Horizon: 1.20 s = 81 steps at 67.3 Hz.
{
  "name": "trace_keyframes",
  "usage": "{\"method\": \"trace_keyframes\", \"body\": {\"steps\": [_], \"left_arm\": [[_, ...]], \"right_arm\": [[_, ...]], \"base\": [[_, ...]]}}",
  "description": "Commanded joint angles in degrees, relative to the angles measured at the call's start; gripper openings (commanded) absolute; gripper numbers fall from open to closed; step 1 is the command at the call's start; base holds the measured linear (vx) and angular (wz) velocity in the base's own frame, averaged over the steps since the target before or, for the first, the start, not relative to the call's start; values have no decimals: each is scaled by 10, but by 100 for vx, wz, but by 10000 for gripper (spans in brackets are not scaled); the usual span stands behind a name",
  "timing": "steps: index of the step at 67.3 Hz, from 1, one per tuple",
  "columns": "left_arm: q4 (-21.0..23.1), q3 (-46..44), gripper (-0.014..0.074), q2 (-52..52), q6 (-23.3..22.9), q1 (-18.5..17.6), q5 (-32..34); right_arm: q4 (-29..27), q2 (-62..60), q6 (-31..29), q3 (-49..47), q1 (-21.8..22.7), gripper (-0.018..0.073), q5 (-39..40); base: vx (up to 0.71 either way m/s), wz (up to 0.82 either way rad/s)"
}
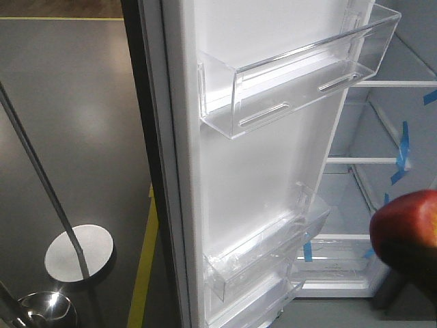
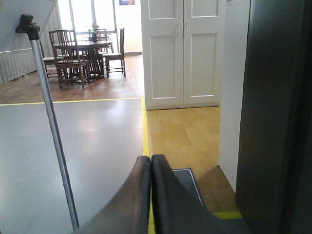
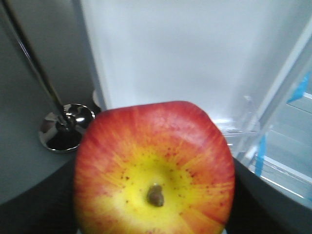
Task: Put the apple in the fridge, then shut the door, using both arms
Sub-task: 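Raise the right gripper and lower the apple into the upper door shelf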
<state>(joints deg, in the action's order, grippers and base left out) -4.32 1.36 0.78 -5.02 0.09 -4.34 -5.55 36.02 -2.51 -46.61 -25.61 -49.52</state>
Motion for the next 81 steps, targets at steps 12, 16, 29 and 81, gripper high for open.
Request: {"method": "trace_keyframes", "body": {"steps": [12,16,29,81], "left_arm": [[0,15,-6,1,-5,-2,39],[0,15,-6,1,-5,-2,39],[0,15,-6,1,-5,-2,39],[0,15,-6,1,-5,-2,39]], "right_arm": [[140,163,63,-176,0,156,-13],[160,199,63,-231,0,158,-19],[163,285,43,-403,41,164,-29],[-100,529,-104,-638,122,237,-37]], "base": [[0,0],[0,0],[0,0],[0,0]]}}
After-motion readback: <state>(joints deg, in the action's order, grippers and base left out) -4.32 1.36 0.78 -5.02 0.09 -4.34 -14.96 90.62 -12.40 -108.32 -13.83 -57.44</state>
